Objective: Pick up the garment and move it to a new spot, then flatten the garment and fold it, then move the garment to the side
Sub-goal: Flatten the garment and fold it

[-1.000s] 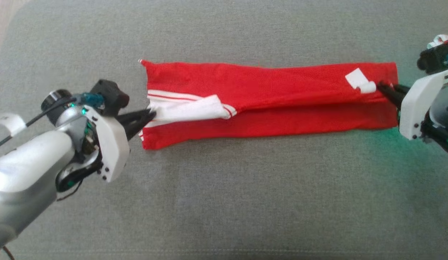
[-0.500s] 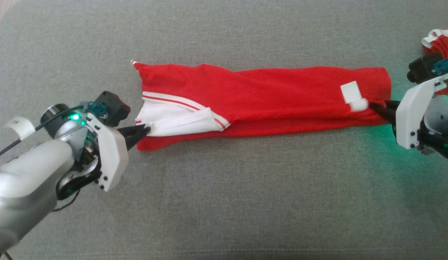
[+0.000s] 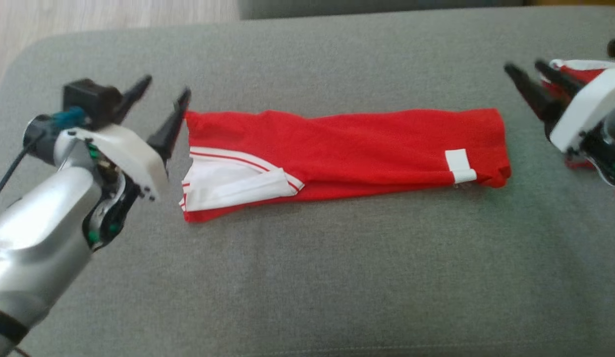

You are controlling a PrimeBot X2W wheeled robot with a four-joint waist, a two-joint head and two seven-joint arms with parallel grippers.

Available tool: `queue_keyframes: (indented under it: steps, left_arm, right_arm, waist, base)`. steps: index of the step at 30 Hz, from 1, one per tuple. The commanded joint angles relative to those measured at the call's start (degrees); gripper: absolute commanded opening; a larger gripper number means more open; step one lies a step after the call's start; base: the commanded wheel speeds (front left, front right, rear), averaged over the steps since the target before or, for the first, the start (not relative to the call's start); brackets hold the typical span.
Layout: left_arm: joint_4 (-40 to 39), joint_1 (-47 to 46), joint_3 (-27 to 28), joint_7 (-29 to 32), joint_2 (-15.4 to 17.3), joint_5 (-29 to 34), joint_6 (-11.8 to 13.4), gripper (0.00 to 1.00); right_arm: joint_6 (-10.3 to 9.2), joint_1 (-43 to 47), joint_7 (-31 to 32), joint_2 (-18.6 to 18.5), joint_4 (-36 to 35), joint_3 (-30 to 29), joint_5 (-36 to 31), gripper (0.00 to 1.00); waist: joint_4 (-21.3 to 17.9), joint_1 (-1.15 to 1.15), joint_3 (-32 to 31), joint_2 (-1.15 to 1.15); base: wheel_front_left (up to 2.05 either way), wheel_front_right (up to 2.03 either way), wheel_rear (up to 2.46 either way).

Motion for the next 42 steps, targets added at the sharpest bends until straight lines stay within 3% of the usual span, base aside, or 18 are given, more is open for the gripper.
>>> queue_keyframes:
  steps: [1, 4, 7, 12, 16, 23, 26, 35, 42]
  left_arm:
    - [-0.99, -1.15, 3.73, -0.96, 1.5, -0.59, 0.89, 1.0]
    - [-2.89, 1.16, 9.74, -2.45, -0.16, -0.85, 4.6, 1.0]
    - [-8.76, 5.4, 20.71, -2.55, -3.15, 3.4, 8.33, 1.0]
    - [-16.11, 17.4, 33.84, -2.57, -9.55, 13.8, 9.77, 1.0]
    - [-17.55, 25.72, 39.13, -2.58, -14.84, 21.18, 7.77, 1.0]
    - [-16.71, 35.22, 46.02, -2.58, -22.75, 31.17, 2.53, 1.0]
    - [-16.42, 37.12, 48.52, -2.58, -25.21, 34.32, 0.15, 1.0]
    - [-15.71, 35.78, 52.52, -2.59, -28.73, 40.03, -6.08, 1.0]
    - [-14.35, 34.92, 53.58, -2.59, -30.55, 42.52, -9.31, 1.0]
  right_arm:
    - [-0.05, 1.24, -1.7, -0.17, -1.47, -1.11, 0.3, 1.0]
    - [-0.05, 2.52, -8.63, 1.89, -2.13, -3.64, -0.52, 1.0]
    - [-0.05, 4.18, -15.38, 4.53, -2.12, -6.12, -1.81, 1.0]
    - [-0.05, 7.15, -23.68, 10.01, 0.25, -10.52, -6.95, 1.0]
    - [-0.05, 10.36, -25.0, 15.82, 2.34, -16.49, -14.32, 1.0]
    - [-0.05, 21.26, -25.07, 26.96, -0.64, -33.51, -32.58, 1.0]
    - [-0.05, 24.74, -25.08, 30.56, -1.24, -36.77, -38.16, 1.0]
    - [-0.05, 25.47, -25.06, 33.85, -0.08, -43.67, -46.18, 1.0]
    - [-0.05, 22.47, -23.88, 35.29, 8.23, -53.85, -53.36, 1.0]
  waist:
    - [-0.38, 0.0, -0.86, 0.0]
    - [-0.52, 0.0, -1.75, 0.0]
    - [-0.63, 0.0, -2.15, 0.0]
    - [-0.84, 0.0, -2.86, 0.0]
    - [-0.88, 0.0, -3.15, 0.0]
    - [-0.47, 0.0, -3.4, 0.0]
    - [-0.22, 0.0, -2.81, 0.0]
    - [0.89, 0.0, 0.22, 0.0]
    - [2.08, 0.0, 2.71, 0.0]
  base:
    - [0.0, 0.0, 0.0]
    - [0.0, 0.0, 0.0]
    - [0.0, 0.0, 0.0]
    - [0.0, 0.0, 0.0]
    - [0.0, 0.0, 0.0]
    - [0.0, 0.0, 0.0]
    - [0.0, 0.0, 0.0]
    - [0.0, 0.0, 0.0]
    - [0.0, 0.0, 0.0]
